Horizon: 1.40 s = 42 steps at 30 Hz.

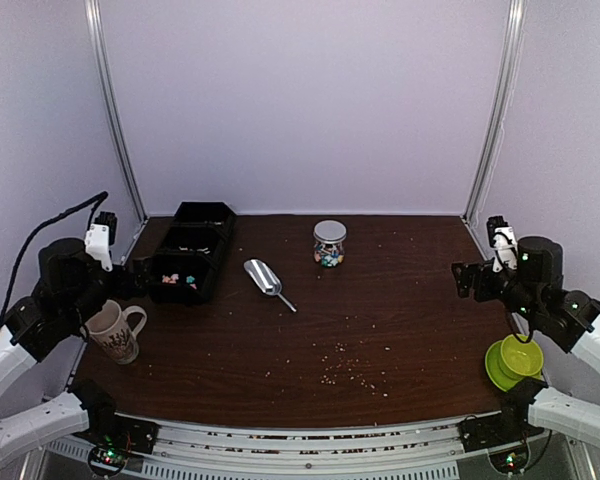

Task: Pack the candies
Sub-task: Reset both arms

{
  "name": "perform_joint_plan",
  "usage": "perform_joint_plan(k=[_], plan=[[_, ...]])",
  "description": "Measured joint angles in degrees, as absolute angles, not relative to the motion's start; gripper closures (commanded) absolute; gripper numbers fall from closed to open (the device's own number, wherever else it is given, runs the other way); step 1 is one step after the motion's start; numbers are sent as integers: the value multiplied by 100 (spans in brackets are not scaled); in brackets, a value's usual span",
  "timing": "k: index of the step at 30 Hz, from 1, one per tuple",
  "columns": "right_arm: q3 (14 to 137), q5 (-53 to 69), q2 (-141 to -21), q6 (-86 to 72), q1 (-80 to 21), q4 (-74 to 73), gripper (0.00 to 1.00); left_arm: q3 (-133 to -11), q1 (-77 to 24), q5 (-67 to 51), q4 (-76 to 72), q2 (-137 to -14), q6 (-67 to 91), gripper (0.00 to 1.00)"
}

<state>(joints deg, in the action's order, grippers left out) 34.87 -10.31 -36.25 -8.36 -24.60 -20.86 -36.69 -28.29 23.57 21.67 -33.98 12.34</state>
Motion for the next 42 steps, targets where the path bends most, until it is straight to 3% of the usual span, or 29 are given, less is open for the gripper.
perform_joint_plan(k=[14,27,42], plan=[[2790,-1177,-1872,-921,-2460,-2163,0,-3371,-2816,2445,2818,-2047,1144,2],[2661,-1313,-2121,-917,-2460,-1970,1,-3374,-2816,1772,3002,-2633,746,2],[2663,-1356,-2477,-895,-2460,-1855,1,-2978,-2816,2171,2696,-1754,631,2]])
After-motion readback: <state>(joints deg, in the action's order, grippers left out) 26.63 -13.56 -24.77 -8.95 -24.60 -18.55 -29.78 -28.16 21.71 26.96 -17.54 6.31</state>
